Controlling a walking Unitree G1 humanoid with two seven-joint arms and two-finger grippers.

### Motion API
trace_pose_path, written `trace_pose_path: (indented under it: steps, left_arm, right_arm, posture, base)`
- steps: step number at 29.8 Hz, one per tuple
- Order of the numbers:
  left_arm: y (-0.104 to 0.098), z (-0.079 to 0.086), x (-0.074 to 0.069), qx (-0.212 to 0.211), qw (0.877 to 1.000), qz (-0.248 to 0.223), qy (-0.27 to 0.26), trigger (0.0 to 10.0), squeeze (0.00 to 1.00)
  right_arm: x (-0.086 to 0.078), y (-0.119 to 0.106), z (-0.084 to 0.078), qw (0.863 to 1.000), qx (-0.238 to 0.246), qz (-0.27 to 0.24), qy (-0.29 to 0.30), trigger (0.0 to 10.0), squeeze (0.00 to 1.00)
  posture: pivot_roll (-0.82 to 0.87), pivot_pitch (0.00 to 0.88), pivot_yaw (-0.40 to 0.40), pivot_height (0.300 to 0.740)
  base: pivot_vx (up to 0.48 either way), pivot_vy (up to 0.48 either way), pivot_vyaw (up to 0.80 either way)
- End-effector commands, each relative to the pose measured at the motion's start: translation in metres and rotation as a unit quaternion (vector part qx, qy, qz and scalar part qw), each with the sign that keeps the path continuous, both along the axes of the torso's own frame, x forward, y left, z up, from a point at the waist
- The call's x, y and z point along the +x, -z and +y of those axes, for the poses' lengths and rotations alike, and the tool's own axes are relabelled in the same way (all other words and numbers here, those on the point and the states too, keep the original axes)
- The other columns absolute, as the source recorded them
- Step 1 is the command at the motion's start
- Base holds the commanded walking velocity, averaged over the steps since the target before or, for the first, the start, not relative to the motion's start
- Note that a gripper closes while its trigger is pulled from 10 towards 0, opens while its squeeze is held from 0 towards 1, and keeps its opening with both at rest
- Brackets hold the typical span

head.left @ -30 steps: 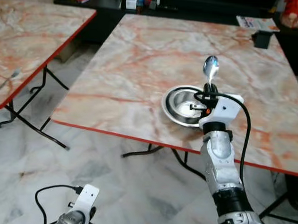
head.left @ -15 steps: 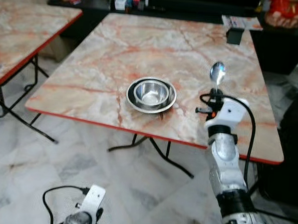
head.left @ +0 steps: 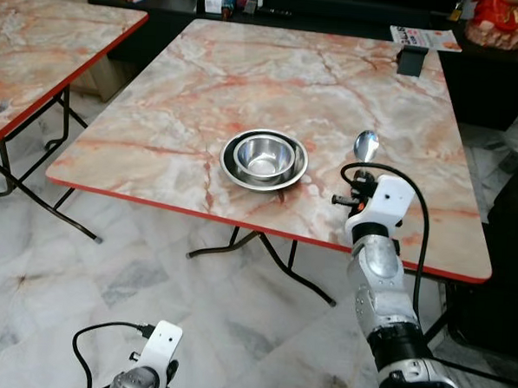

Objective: Setting the table

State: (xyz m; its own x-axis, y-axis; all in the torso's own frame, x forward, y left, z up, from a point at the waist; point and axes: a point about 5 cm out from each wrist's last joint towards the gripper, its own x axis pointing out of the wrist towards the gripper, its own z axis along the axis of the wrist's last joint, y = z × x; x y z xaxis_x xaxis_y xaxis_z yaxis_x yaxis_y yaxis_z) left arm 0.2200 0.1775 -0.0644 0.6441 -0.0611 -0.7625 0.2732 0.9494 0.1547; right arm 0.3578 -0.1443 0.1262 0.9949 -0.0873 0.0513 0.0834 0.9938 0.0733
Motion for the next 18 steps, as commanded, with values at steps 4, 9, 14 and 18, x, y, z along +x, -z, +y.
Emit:
trace_pose_path:
  steps: [4, 9, 14, 18]
  left_arm:
    - [0.004, 0.003, -0.006, 0.002, 1.0, 0.014, -0.013, 10.0, 0.0]
    - [0.003, 0.003, -0.005, 0.001, 1.0, 0.012, -0.016, 10.0, 0.0]
    - [0.003, 0.002, -0.005, 0.001, 1.0, 0.011, -0.02, 10.0, 0.0]
    - [0.004, 0.002, -0.005, -0.001, 1.0, 0.01, -0.028, 10.0, 0.0]
  right_arm:
    - [0.009, 0.008, 0.003, 0.998, 0.016, 0.052, 0.008, 10.0, 0.0]
    - [0.015, 0.011, 0.001, 0.997, 0.012, 0.081, 0.017, 10.0, 0.0]
    - [0.02, 0.013, -0.001, 0.994, 0.008, 0.106, 0.017, 10.0, 0.0]
    - [0.023, 0.011, -0.009, 0.993, 0.006, 0.116, 0.028, 10.0, 0.0]
  posture:
    - [-0.06, 0.141, -0.013, 0.74]
    - [-0.05, 0.141, -0.021, 0.74]
    - [-0.03, 0.139, -0.032, 0.74]
    - [-0.02, 0.14, -0.039, 0.74]
  base:
    - [0.0, 0.0, 0.0]
    - [0.0, 0.0, 0.0]
    - [0.0, 0.0, 0.0]
    - [0.0, 0.0, 0.0]
